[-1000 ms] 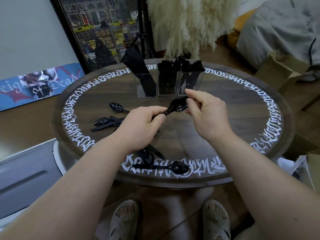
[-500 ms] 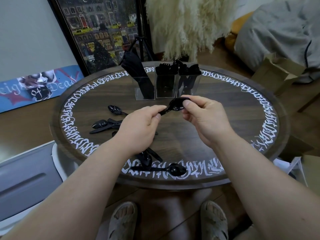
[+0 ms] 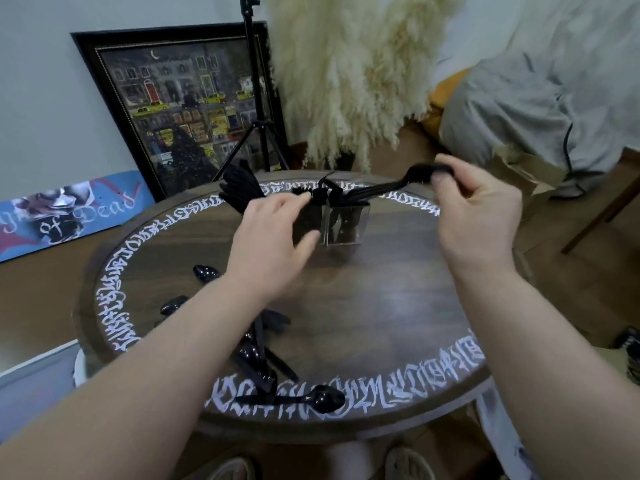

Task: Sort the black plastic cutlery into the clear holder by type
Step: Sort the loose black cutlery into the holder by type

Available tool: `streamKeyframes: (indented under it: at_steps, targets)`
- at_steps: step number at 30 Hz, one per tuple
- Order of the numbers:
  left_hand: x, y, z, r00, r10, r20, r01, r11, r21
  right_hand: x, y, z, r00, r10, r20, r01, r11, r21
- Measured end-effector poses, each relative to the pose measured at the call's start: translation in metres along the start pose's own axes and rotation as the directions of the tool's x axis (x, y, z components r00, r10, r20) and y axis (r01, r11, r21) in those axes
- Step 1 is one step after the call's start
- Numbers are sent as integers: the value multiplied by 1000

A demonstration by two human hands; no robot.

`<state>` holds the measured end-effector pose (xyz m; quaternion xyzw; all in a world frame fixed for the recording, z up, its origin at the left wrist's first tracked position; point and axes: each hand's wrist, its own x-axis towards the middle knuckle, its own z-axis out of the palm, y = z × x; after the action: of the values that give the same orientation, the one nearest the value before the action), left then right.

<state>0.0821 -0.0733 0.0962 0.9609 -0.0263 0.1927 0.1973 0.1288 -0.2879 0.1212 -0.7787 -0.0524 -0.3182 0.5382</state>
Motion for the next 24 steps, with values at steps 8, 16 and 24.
streamKeyframes:
  at_steps: [8, 16, 24]
  targets:
    - [87, -8, 24, 991, -9, 132, -2, 997, 78, 67, 26, 52, 897, -382, 222, 436, 846, -307]
    - [117, -17, 56, 985, 10, 173, -40, 984, 172, 64, 68, 87, 844, -286, 454, 456, 827, -328]
    - [124, -13, 65, 977, -77, 199, 49, 988, 146, 60, 81, 86, 822, -97, 562, 355, 858, -370]
